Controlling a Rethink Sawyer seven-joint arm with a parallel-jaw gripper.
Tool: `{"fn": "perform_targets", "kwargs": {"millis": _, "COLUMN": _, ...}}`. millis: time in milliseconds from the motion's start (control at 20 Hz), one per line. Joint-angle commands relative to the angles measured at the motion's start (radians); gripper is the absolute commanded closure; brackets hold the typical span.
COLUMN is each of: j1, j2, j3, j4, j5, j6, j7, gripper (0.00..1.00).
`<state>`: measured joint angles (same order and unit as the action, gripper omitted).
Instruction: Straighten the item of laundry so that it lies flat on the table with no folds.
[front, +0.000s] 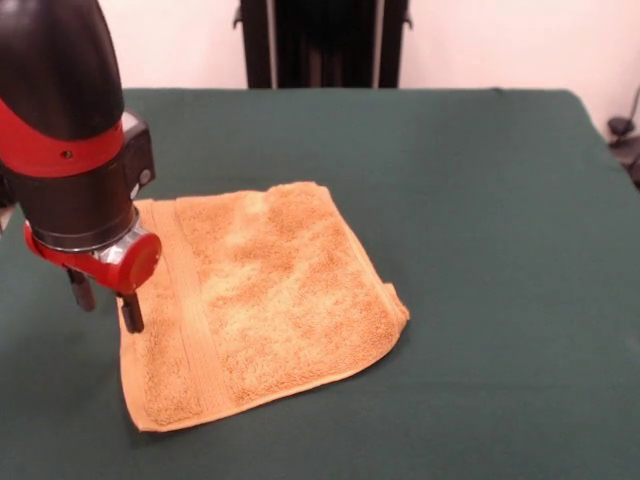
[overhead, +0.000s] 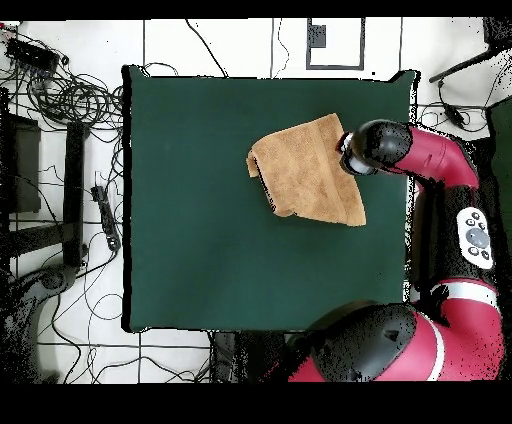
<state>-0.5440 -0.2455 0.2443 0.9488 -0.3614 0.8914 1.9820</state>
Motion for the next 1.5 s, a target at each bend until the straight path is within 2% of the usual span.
{"fn": "perform_targets", "kwargs": {"millis": 50, "j1": 0.044, "j2": 0.043, "j3": 0.097, "j4": 0.130, "j5": 0.025, "j6": -0.017, "j7": -0.092, "gripper": 0.00}}
{"fn": "perform_targets", "kwargs": {"millis": 750, "j1": 0.057, "j2": 0.146, "j3": 0.069, "j4": 0.020, "j5": -0.016, "j6": -0.023, "j7": -0.089, "gripper": 0.00}}
{"fn": "perform_targets", "kwargs": {"millis": 1500, "j1": 0.069, "j2": 0.164, "j3": 0.053, "j4": -0.011, "j5": -0.025, "j6": -0.028, "j7": -0.072, "gripper": 0.00}}
